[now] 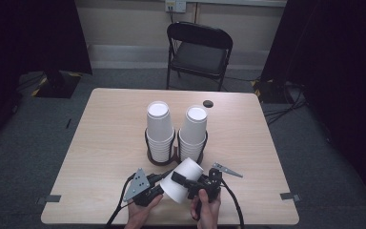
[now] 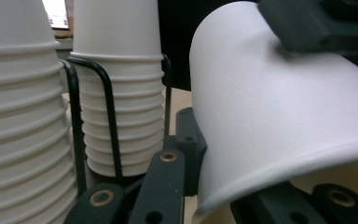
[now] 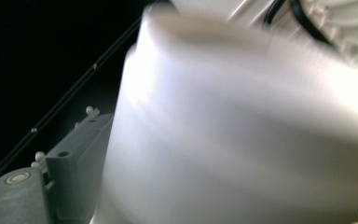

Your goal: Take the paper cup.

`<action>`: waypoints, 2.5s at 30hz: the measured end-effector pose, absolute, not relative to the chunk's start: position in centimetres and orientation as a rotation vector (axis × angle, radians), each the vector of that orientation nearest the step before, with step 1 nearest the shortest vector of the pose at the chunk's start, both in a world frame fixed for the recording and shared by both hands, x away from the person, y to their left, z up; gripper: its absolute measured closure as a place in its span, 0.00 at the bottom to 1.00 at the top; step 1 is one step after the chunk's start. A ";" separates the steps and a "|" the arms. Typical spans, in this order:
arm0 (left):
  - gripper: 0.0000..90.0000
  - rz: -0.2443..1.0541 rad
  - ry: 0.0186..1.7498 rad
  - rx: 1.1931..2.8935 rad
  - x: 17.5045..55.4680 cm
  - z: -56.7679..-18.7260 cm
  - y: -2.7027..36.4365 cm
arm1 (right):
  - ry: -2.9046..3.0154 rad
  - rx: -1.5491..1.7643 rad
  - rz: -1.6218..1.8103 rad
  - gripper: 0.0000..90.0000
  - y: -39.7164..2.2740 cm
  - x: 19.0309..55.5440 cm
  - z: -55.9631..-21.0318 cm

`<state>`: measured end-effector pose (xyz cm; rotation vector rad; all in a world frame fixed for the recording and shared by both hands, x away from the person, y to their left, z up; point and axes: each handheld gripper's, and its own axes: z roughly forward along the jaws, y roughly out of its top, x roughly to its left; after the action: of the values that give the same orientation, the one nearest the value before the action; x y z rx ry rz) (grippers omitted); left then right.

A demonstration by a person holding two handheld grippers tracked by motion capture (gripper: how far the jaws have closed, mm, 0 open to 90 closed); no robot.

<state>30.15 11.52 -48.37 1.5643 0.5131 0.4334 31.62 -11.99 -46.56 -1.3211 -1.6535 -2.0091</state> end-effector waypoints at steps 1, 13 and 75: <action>0.95 0.426 0.512 1.568 30.1 -48.4 11.5 | -1.641 -1.334 -2.011 0.14 -12.1 31.7 -46.5; 0.95 0.378 0.502 1.633 30.2 -48.2 12.2 | -1.662 -1.389 -2.056 0.18 -13.1 31.8 -46.2; 0.95 0.171 0.703 1.989 33.3 -42.5 15.2 | -3.054 -0.943 -1.990 0.14 -11.9 28.5 -47.7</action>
<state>33.34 15.17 -42.53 1.9893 0.7032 0.1706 28.48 -11.87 -47.73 -0.9430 -3.0537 -1.9904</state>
